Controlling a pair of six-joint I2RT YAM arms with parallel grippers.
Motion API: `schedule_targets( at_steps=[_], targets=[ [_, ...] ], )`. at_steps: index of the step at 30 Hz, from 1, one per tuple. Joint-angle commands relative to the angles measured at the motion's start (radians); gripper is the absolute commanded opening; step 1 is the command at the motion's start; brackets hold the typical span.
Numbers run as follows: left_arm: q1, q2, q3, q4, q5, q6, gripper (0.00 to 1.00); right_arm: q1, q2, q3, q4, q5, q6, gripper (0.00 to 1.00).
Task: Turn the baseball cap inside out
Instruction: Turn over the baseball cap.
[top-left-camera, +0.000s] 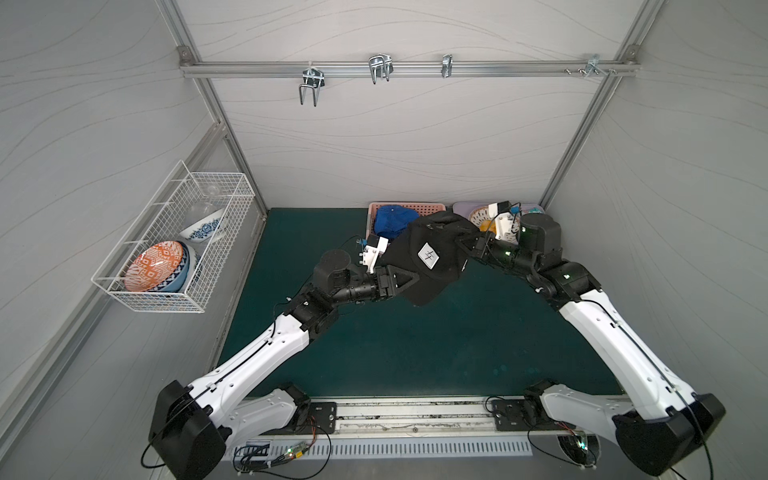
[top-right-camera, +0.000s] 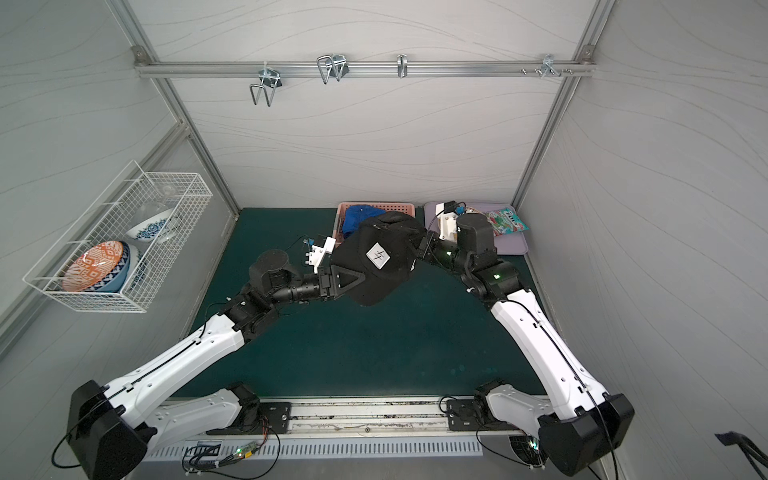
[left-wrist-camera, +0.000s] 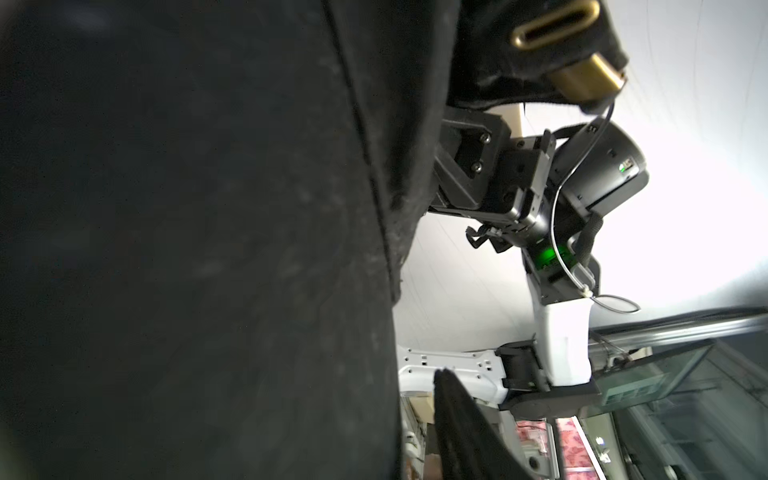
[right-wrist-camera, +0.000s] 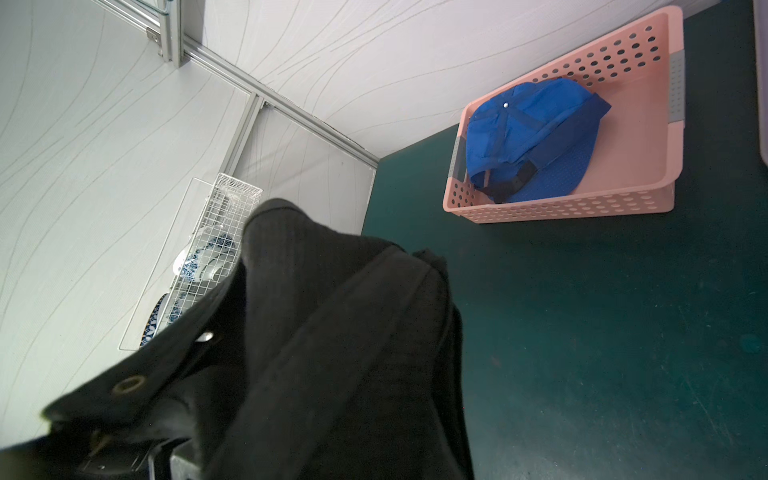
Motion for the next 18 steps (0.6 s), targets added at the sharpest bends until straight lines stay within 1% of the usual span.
schedule_targets(
  at_steps=[1, 2, 3, 4, 6, 8, 10, 11, 15, 18],
  targets=[
    [0.002, -0.04, 0.028, 0.027, -0.07, 0.073, 0.16, -0.042, 0.0, 0.007, 0.03, -0.123, 0.071, 0.0],
    [0.017, -0.068, 0.021, -0.015, -0.093, 0.117, 0.05, -0.08, 0.0, -0.008, 0.047, -0.223, 0.109, 0.0],
    [0.035, -0.079, 0.019, -0.036, -0.086, 0.133, 0.0, -0.108, 0.003, -0.03, 0.087, -0.306, 0.16, 0.0],
    [0.06, -0.081, 0.014, -0.038, -0.056, 0.134, 0.0, -0.129, 0.012, -0.051, 0.138, -0.417, 0.218, 0.0],
    [0.11, -0.072, 0.005, -0.016, 0.026, 0.114, 0.0, -0.138, 0.036, -0.079, 0.271, -0.595, 0.344, 0.0],
    [0.141, -0.052, 0.015, -0.01, 0.108, 0.117, 0.0, -0.134, 0.046, -0.105, 0.44, -0.704, 0.485, 0.0],
    [0.168, -0.03, 0.033, -0.009, 0.178, 0.124, 0.0, -0.132, 0.047, -0.1, 0.558, -0.78, 0.574, 0.0],
    [0.184, -0.015, 0.038, -0.005, 0.205, 0.125, 0.0, -0.13, 0.046, -0.085, 0.571, -0.815, 0.593, 0.0],
    [0.252, 0.032, 0.05, -0.004, 0.282, 0.132, 0.0, -0.113, 0.04, -0.02, 0.573, -0.908, 0.61, 0.0],
    [0.272, 0.067, 0.068, -0.017, 0.319, 0.145, 0.0, -0.077, 0.036, 0.02, 0.584, -0.946, 0.609, 0.0]
  ],
)
